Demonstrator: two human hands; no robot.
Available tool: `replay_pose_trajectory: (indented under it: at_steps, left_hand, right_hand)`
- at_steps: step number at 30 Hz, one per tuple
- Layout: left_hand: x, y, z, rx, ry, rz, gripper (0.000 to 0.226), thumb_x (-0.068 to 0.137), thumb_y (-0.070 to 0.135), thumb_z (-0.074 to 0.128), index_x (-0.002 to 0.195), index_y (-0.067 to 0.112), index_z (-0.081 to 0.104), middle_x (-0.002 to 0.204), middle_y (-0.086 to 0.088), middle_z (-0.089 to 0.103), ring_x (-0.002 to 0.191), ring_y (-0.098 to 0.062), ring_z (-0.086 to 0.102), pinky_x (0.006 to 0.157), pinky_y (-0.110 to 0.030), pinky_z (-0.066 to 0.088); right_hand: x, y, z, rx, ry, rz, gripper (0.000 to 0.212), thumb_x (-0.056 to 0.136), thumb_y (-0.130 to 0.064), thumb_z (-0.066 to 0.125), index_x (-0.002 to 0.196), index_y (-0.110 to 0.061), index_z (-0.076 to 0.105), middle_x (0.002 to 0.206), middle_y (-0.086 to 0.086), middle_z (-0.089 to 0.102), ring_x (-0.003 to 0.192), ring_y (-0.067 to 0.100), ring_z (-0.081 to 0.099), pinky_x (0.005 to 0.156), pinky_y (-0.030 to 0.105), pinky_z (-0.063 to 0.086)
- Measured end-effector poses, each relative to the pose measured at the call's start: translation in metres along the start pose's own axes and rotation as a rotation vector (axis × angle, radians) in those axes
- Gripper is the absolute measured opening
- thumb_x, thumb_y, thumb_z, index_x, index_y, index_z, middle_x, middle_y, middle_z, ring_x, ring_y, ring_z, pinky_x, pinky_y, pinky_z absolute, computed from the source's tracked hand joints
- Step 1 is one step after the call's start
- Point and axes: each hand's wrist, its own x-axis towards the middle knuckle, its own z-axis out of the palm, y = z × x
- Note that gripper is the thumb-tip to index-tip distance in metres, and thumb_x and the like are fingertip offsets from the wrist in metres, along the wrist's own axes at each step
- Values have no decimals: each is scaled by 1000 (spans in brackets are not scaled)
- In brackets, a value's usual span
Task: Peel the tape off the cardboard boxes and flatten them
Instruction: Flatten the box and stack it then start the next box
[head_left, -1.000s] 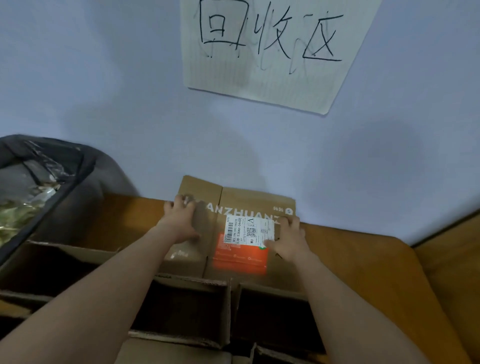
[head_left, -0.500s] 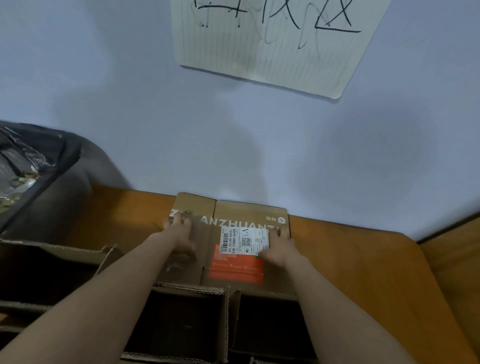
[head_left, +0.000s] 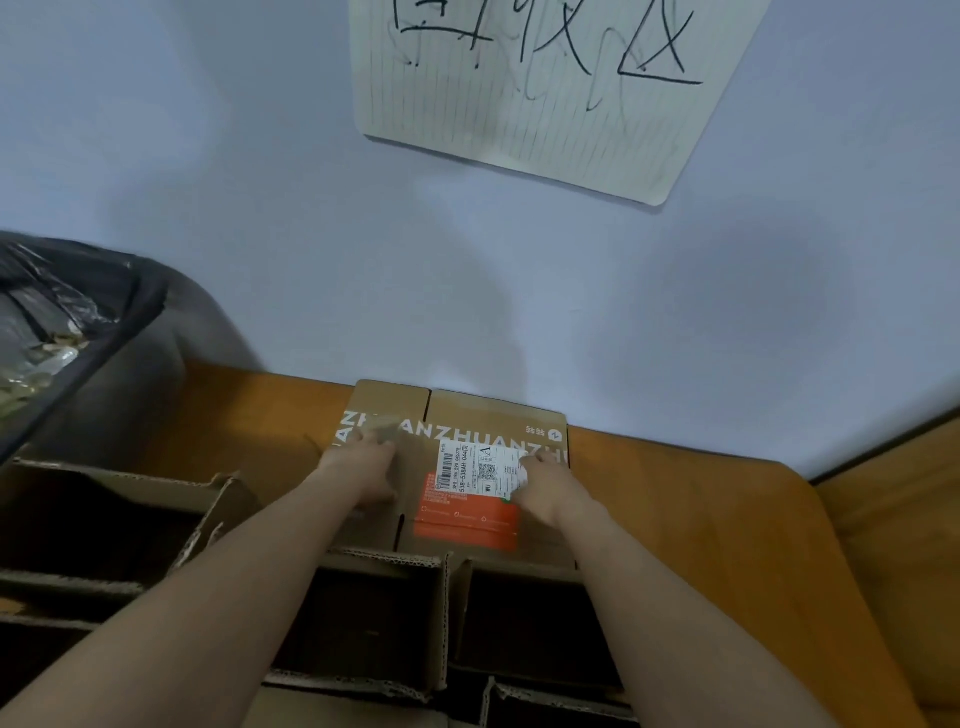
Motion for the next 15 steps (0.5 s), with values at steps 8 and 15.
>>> replay_pose_trajectory:
  at_steps: [8,15]
  left_hand:
    - [-76,14,-51,55,178,106,52,95,25,48,145,16,35,143,-5,42,123,-23,48,84,-34,48]
    - [-183,32,-88,92,364,228,48,95,30,46,141,16,41,143,-5,45,125,-25,46,91,-38,47]
  right_hand:
    - [-73,-16,-46,-16,100,-23,39,94,-15,45,131,-6,50,138,13,44,117,28,50,94,37,47]
    - [-175,-45,-86,-65,274,-109,41,94,-21,46,134,-11,49,134,8,50,115,25,53,90,36,48]
